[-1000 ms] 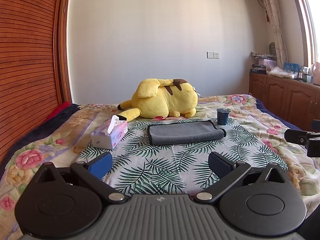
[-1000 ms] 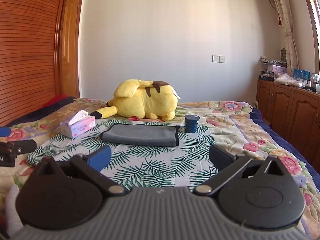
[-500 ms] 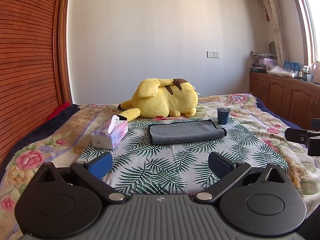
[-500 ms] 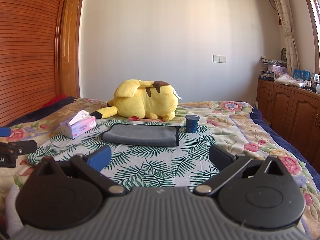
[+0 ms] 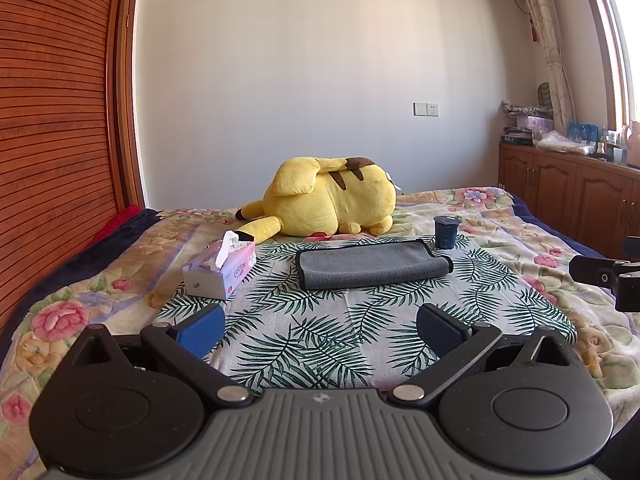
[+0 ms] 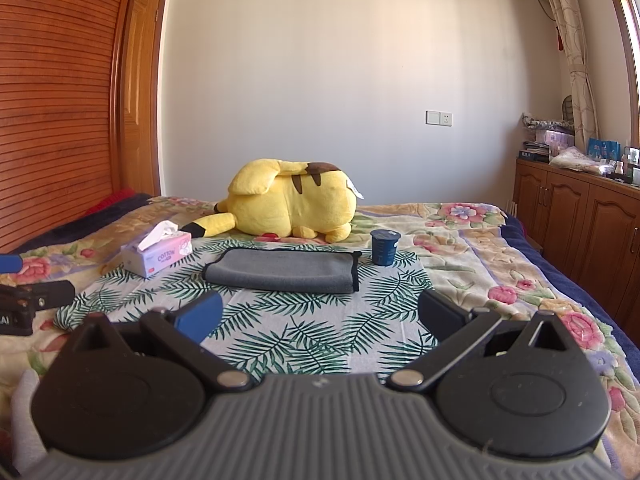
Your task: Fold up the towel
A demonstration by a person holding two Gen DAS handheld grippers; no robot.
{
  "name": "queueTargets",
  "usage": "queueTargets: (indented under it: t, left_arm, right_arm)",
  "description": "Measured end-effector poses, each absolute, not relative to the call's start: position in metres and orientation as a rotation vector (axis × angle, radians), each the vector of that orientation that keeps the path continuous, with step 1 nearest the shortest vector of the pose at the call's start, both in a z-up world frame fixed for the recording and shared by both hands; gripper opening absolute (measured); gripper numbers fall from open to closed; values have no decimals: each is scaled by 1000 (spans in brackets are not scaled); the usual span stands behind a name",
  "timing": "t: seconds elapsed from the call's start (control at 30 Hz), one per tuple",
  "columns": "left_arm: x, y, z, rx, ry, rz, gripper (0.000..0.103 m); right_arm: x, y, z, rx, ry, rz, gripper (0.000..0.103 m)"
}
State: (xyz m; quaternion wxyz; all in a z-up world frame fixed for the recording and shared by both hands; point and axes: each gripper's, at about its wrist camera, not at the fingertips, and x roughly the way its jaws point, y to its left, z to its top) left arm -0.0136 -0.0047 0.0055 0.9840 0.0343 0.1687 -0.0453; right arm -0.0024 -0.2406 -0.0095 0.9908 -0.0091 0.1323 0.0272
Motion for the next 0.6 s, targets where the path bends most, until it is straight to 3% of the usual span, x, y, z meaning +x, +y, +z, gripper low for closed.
queueTargets:
  t: [0.6]
  left_arm:
    - [-13,-4,5,71,341,-92,86]
  right_arm:
    - [-2,-240,-9,-18,266,54,103]
